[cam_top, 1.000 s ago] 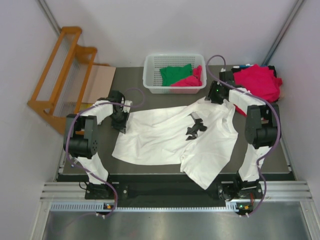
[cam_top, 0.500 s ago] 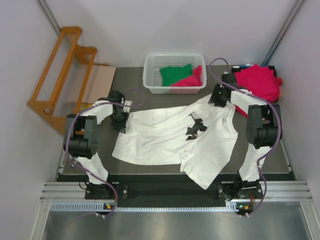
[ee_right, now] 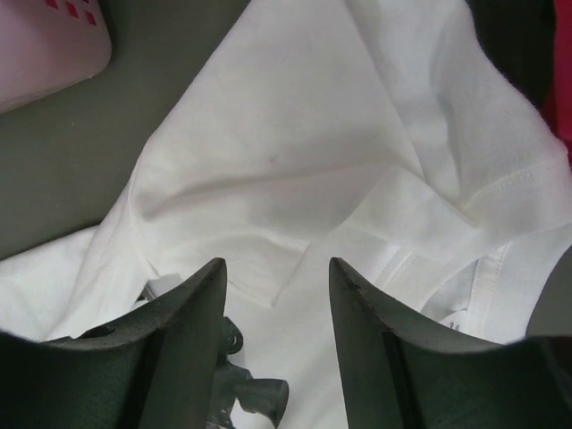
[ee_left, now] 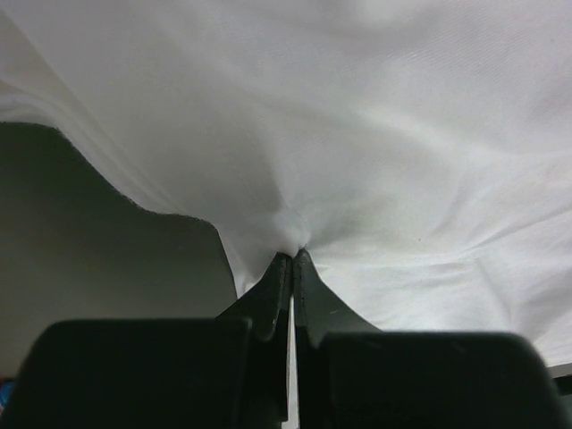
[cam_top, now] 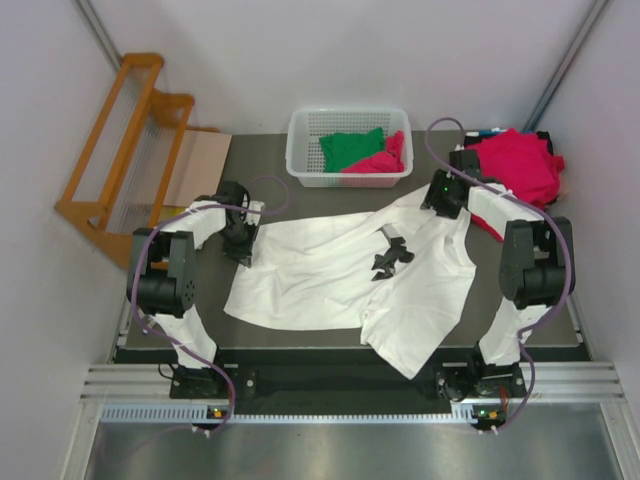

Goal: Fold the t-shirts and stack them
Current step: Flatten the tshirt out

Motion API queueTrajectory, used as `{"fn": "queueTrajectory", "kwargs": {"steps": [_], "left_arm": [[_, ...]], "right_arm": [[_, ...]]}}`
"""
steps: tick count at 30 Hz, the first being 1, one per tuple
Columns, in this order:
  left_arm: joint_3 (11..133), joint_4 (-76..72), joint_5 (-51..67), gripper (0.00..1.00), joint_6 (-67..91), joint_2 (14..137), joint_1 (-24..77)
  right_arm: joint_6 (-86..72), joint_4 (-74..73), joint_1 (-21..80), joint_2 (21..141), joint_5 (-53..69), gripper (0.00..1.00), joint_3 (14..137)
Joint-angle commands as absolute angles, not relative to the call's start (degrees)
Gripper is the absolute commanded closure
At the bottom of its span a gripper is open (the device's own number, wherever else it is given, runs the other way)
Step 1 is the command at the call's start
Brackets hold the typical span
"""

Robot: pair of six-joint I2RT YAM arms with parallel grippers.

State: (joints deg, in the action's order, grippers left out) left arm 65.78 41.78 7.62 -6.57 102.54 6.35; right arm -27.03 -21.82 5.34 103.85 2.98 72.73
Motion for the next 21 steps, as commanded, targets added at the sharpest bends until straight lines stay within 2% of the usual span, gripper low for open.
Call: {"fn": "queueTrajectory", "kwargs": {"steps": [1, 21], "left_arm": [[65.57, 40.96, 6.86, 1.00, -7.29, 102.13, 5.89], [65.21, 40.96, 7.21, 1.00, -7.12, 102.22, 5.80]], "right_arm": [[-26.72, -20.66, 4.57, 102.91, 2.55, 0.51, 72.86], [-26.63, -19.07, 0.44, 106.35, 3.16, 0.54, 73.30]]}}
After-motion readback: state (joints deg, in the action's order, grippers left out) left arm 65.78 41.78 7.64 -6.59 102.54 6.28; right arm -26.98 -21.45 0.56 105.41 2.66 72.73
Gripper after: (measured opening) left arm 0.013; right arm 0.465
